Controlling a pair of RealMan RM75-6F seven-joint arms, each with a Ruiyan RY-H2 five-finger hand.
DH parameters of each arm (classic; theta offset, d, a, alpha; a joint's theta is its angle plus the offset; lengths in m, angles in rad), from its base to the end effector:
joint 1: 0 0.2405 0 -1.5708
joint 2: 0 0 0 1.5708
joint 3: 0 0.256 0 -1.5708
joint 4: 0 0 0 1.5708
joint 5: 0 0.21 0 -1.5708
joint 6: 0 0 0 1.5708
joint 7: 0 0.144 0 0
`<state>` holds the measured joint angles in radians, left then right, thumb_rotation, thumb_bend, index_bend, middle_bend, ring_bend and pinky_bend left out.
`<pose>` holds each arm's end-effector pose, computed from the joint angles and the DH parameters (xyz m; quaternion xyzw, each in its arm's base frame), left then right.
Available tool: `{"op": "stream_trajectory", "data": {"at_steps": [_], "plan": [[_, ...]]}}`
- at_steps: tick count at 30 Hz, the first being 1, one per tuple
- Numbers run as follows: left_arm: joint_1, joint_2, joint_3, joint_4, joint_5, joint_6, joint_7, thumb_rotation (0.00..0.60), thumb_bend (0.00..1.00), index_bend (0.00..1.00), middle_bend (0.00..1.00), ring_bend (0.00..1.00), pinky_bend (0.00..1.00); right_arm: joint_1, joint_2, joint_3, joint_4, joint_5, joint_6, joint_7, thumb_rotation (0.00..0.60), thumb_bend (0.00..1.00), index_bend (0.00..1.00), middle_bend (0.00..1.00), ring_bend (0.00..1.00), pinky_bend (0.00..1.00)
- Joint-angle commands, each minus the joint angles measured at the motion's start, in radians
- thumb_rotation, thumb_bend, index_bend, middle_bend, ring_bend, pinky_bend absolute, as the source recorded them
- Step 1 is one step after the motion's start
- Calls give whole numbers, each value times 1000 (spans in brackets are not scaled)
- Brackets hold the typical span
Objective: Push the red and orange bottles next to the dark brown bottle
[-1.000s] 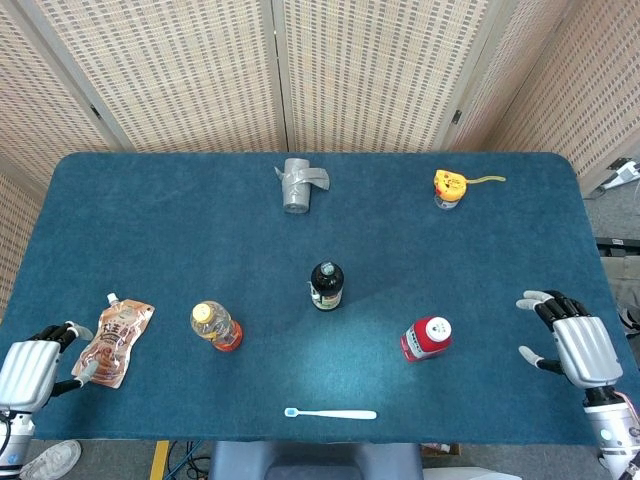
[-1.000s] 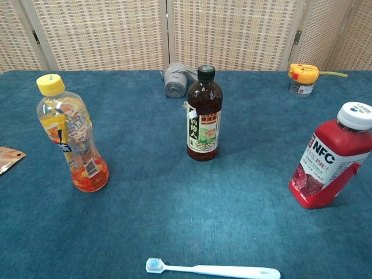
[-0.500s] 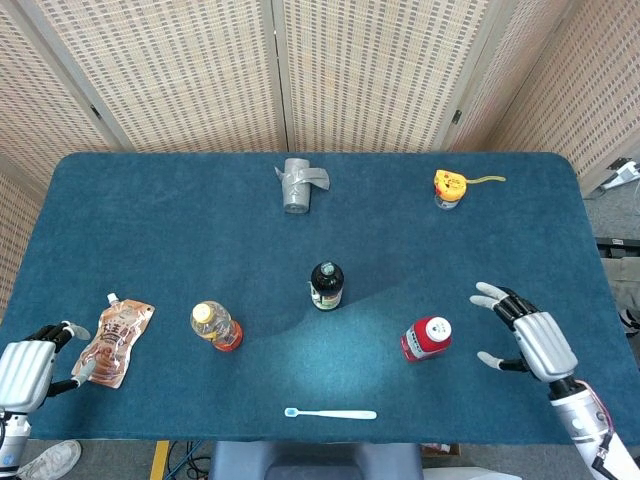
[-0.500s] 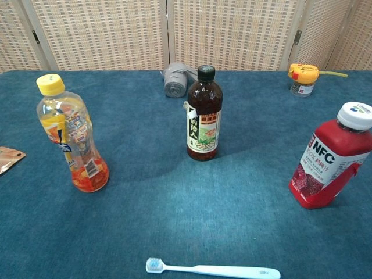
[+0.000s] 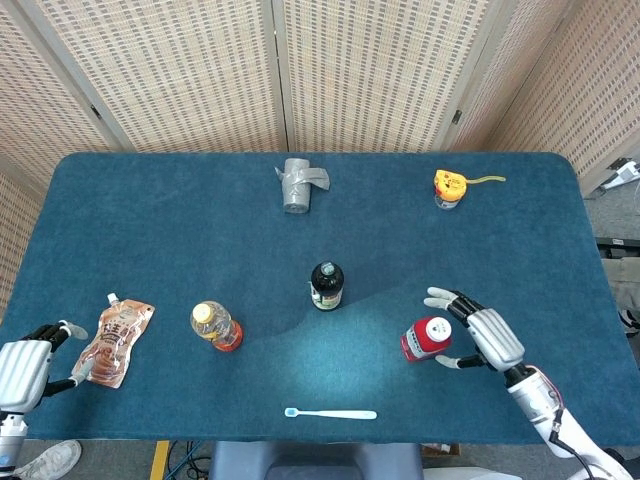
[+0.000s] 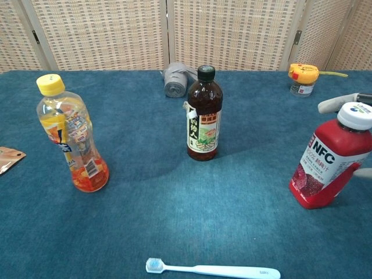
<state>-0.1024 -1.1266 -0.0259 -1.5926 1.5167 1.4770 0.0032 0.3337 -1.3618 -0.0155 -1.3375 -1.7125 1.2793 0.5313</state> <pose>-0.3113 0.1817 0.1533 -0.6108 -0.3834 -0.3833 0.5771 -0.2786 -0.2370 0.0560 0.6474 -0.4968 0.4813 0.3199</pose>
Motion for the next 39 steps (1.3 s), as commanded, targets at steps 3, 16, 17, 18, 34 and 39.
{"op": "stream_trajectory", "data": {"at_steps": [3, 16, 17, 18, 34, 39], "plan": [[1, 3, 0, -3, 0, 0, -4, 600, 204, 434, 414, 382, 556, 27, -43, -14, 50, -4, -16, 67, 600, 86, 216, 182, 114, 279], [0, 7, 1, -6, -4, -8, -7, 600, 204, 434, 415, 382, 555, 54, -119, 2, 144, 35, -8, 157, 600, 87, 460, 519, 486, 597], [0, 7, 1, -6, -4, -9, -7, 600, 205, 434, 415, 382, 555, 56, -123, 5, 148, 38, -5, 161, 600, 87, 470, 528, 497, 607], [0, 7, 1, -6, -4, -9, -7, 600, 205, 434, 415, 382, 555, 56, -123, 5, 149, 39, -4, 162, 600, 87, 474, 531, 500, 610], [2, 13, -4, -5, -9, -4, -23, 600, 204, 434, 414, 382, 556, 147, -146, 115, 161, 113, -27, 143, 600, 92, 481, 538, 508, 618], [3, 17, -7, -6, -14, -3, -25, 600, 204, 434, 415, 382, 556, 180, -162, 136, 189, 140, -65, 142, 600, 96, 481, 538, 508, 618]]}}
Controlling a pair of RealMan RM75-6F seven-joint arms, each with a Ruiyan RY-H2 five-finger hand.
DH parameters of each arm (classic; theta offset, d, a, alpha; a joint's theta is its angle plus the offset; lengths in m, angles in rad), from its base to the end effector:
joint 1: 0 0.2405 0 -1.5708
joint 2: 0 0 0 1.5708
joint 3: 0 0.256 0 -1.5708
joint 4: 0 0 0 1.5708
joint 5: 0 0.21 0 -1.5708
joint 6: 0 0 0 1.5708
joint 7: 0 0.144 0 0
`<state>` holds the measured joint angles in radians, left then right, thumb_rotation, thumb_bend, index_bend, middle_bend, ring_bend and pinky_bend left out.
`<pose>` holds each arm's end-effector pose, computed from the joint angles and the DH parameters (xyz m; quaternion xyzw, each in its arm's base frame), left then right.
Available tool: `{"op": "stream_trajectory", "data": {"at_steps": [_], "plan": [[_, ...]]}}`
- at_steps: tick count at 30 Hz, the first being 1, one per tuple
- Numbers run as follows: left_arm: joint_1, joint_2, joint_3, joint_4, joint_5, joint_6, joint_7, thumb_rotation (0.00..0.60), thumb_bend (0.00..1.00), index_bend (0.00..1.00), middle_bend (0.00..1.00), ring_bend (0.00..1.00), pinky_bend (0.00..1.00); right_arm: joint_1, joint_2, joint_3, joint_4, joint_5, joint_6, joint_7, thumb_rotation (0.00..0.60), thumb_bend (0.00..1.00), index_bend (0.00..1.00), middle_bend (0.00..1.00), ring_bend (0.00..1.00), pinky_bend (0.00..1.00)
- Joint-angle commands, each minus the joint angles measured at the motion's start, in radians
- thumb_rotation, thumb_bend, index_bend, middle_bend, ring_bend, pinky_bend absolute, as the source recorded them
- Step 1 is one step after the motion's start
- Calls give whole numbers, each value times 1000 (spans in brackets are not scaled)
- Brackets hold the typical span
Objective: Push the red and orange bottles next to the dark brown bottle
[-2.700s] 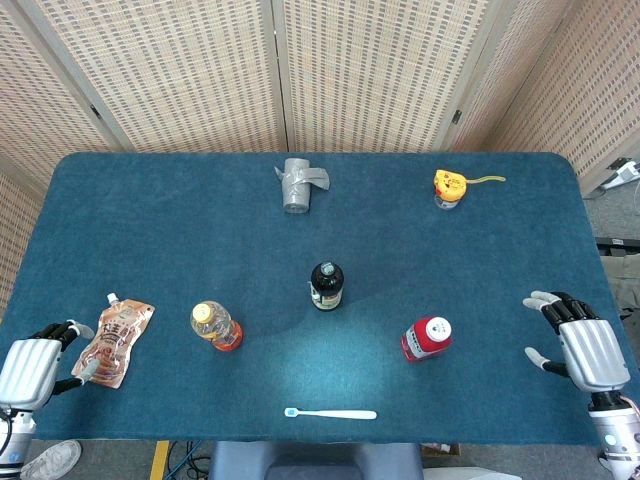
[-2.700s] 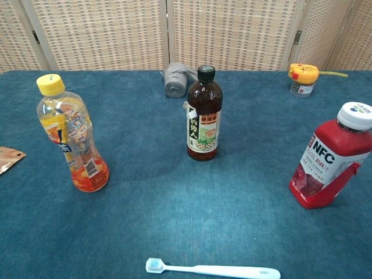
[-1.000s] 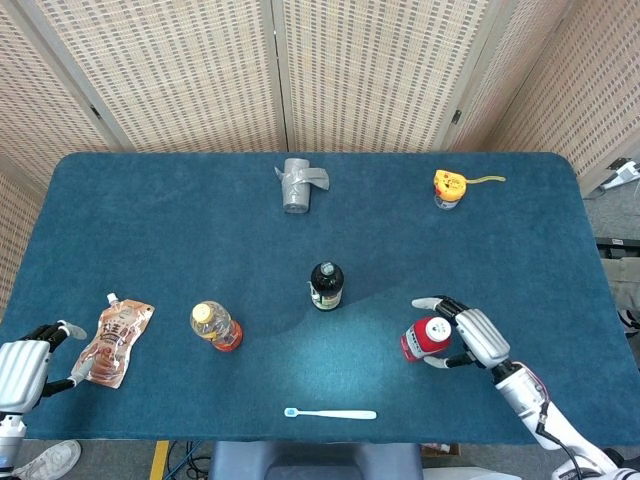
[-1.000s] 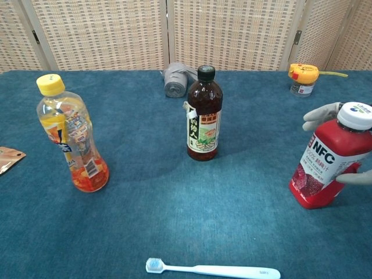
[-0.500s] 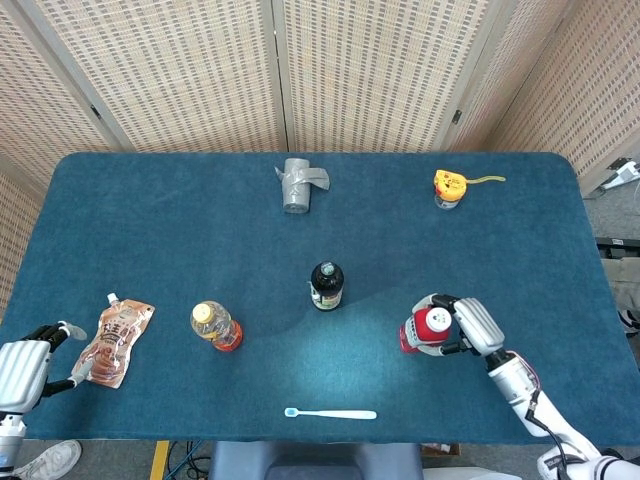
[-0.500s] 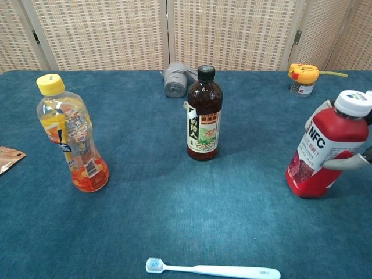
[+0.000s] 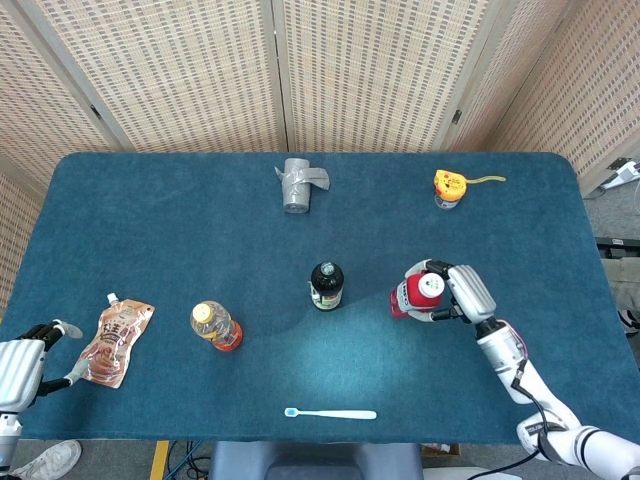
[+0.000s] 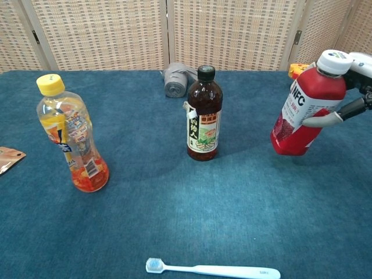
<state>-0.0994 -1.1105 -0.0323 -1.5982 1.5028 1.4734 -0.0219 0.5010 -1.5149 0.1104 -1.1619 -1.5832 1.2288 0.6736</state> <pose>-0.3135 0.1822 0.1592 -0.6023 -0.3909 -0.3855 0.5795 -0.2463 -0.3184 0.0395 0.5907 -0.5009 0.5541 0.3053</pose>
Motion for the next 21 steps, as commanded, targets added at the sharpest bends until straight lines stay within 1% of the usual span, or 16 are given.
{"op": "stream_trajectory", "data": {"at_steps": [1, 8, 21], "plan": [[1, 1, -1, -1, 0, 1, -1, 600, 204, 434, 415, 382, 556, 18, -12, 14, 20, 16, -20, 1, 600, 97, 481, 538, 508, 618], [6, 8, -4, -3, 0, 12, -11, 600, 204, 434, 415, 382, 556, 64, -49, 42, 85, 55, -73, 19, 600, 100, 481, 538, 508, 618], [8, 15, -7, -10, -5, 13, -21, 600, 204, 434, 415, 382, 556, 111, -131, 47, 237, 79, -117, 110, 600, 101, 481, 538, 508, 618]]}}
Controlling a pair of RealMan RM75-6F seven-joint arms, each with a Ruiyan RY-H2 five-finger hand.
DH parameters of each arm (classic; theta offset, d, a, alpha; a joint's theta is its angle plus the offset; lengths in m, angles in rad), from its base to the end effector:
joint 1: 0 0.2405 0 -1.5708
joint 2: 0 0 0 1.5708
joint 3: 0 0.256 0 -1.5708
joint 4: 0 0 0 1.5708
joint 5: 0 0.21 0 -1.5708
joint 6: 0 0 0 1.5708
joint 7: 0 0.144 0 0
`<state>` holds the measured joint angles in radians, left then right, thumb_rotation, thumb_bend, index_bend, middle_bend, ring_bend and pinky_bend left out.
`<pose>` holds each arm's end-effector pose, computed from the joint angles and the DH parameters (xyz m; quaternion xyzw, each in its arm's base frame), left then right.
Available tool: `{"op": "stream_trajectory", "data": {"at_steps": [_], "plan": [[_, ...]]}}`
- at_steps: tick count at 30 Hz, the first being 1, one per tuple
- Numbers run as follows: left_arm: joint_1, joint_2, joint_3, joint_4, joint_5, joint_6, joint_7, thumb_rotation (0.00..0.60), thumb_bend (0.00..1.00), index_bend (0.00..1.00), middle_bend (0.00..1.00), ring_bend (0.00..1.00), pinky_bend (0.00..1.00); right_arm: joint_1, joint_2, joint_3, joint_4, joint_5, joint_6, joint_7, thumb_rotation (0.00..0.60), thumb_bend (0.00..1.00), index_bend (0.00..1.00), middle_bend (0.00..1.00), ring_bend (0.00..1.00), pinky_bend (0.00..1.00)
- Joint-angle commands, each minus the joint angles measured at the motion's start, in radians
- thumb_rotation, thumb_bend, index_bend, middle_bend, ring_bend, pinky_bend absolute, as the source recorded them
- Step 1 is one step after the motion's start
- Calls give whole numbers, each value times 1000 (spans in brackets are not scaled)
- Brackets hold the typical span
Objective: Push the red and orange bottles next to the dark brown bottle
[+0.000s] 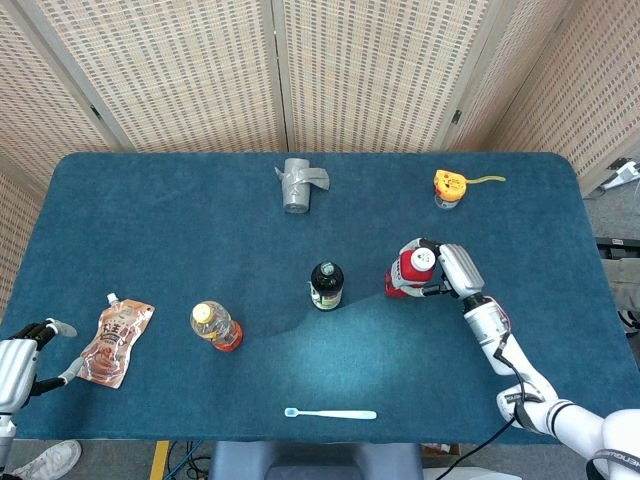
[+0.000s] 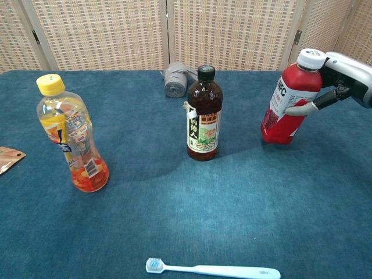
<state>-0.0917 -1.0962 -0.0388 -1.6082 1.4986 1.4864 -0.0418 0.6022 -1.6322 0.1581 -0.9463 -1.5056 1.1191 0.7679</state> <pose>-0.3133 0.1811 0.1657 -0.5928 -0.3930 -0.3934 0.5826 -0.2460 -0.3654 0.0216 0.5689 -0.5222 0.5490 0.3198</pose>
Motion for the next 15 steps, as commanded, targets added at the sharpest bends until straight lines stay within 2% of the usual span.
{"op": "stream_trajectory", "data": {"at_steps": [1, 15], "plan": [[0, 1, 0, 0, -1, 0, -1, 600, 204, 434, 415, 382, 556, 13, -18, -1, 28, 2, -9, 21, 600, 101, 481, 538, 508, 618], [4, 4, -2, 0, -2, 4, -5, 600, 204, 434, 415, 382, 556, 52, -63, -4, 100, 8, -37, 64, 600, 101, 481, 536, 508, 618]]}}
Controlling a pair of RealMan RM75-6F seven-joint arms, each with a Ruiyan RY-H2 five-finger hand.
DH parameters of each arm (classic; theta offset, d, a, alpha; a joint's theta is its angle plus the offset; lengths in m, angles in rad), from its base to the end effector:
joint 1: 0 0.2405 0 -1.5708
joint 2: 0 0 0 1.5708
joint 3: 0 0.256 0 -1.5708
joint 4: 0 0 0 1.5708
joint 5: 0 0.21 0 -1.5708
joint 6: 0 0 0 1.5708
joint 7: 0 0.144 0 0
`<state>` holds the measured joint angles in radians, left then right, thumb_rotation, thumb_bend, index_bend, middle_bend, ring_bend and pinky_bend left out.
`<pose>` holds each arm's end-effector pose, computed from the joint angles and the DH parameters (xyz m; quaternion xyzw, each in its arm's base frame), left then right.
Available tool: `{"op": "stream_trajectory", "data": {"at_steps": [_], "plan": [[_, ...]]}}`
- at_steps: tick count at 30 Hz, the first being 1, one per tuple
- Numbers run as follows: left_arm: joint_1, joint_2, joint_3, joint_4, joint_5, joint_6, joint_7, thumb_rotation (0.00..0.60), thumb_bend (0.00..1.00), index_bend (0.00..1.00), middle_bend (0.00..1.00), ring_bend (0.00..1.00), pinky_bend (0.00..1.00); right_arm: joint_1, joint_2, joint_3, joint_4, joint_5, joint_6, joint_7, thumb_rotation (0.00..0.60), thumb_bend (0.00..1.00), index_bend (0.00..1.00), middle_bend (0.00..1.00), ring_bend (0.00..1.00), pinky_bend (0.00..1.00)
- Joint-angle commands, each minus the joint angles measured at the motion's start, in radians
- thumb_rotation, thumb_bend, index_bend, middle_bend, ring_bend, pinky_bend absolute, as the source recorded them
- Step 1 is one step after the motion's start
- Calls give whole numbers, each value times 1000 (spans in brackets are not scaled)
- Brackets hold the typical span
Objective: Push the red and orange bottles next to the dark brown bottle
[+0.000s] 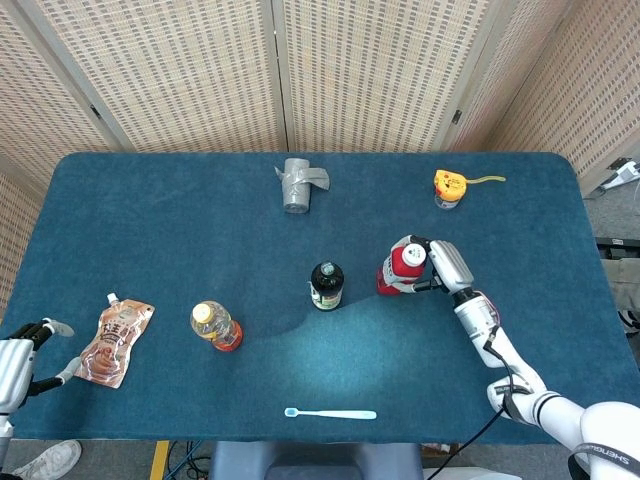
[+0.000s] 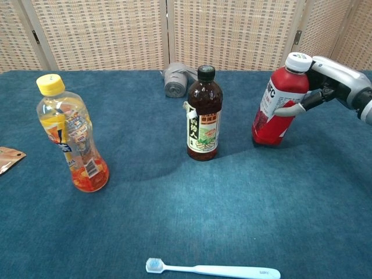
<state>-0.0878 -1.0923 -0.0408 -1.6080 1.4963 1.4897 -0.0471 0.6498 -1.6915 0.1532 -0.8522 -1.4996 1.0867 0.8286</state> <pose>-0.3142 0.1803 0.1679 -0.5899 -0.3934 -0.3940 0.5848 -0.2398 -0.3789 0.0074 0.5681 -0.5322 0.5468 0.3083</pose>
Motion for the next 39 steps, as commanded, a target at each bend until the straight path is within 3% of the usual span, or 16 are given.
{"op": "stream_trajectory", "data": {"at_steps": [1, 13, 18, 23, 29, 34, 39], "plan": [[1, 0, 0, 0, 0, 1, 0, 600, 205, 434, 415, 382, 556, 7, -7, 1, 10, 5, -8, 5, 600, 101, 481, 536, 508, 618], [2, 2, -1, -1, -2, -1, -1, 600, 204, 436, 415, 382, 556, 29, -31, -12, 54, 6, -38, 26, 600, 101, 481, 522, 508, 618], [3, 2, 0, -2, -1, 1, 0, 600, 204, 436, 415, 382, 556, 33, -21, -29, 50, -8, -42, 41, 600, 82, 474, 444, 474, 616], [2, 1, 0, -1, -2, -2, 2, 600, 204, 436, 415, 382, 556, 40, -7, -49, 51, -27, -48, 52, 600, 5, 237, 248, 319, 506], [2, 0, 0, 0, -2, -5, 5, 600, 204, 436, 415, 382, 556, 40, 7, -62, 41, -44, -28, 64, 600, 0, 37, 95, 199, 397], [1, -1, 0, 2, -3, -7, 7, 600, 204, 436, 415, 382, 556, 29, 46, -69, -11, -62, 23, 37, 600, 0, 0, 55, 164, 361], [-1, -5, -1, 6, -5, -10, 11, 600, 204, 436, 418, 385, 556, -2, 131, -68, -133, -76, 101, -105, 600, 0, 0, 54, 156, 358]]}}
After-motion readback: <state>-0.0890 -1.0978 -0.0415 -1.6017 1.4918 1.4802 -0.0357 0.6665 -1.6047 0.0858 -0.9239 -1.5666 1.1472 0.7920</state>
